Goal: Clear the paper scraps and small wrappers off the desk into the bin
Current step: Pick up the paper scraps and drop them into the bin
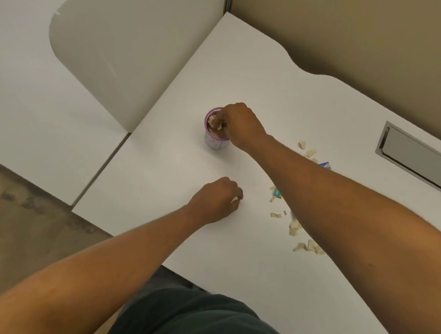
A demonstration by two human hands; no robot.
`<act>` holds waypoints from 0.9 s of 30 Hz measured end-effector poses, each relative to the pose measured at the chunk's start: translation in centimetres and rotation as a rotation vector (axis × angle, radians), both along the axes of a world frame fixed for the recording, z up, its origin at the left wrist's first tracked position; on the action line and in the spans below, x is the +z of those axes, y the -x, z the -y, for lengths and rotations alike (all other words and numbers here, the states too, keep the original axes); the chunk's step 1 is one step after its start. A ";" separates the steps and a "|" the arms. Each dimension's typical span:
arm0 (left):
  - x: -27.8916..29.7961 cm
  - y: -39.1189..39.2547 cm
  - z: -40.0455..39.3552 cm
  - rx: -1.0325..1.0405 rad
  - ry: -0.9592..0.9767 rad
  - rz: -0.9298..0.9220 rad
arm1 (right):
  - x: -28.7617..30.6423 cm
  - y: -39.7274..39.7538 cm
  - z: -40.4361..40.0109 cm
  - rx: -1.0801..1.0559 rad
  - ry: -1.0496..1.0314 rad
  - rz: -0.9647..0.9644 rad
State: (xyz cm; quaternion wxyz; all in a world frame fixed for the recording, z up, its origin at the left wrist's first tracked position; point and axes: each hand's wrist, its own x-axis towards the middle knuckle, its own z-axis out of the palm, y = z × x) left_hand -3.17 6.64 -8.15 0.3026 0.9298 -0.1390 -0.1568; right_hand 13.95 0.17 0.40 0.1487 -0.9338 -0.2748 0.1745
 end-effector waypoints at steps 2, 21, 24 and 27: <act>-0.4 -0.1 -0.1 -0.032 -0.006 -0.029 | -0.5 -0.1 -0.2 0.041 0.061 0.003; -1.0 -1.1 2.2 -0.132 -0.253 0.081 | -2.5 1.6 21.2 -0.539 -0.099 0.033; -0.7 -2.0 3.8 -0.126 -0.237 0.038 | -5.7 1.7 24.8 -0.445 0.040 -0.007; -0.5 -2.6 5.5 -0.130 -0.227 0.013 | -8.2 1.3 25.6 -0.279 0.155 -0.003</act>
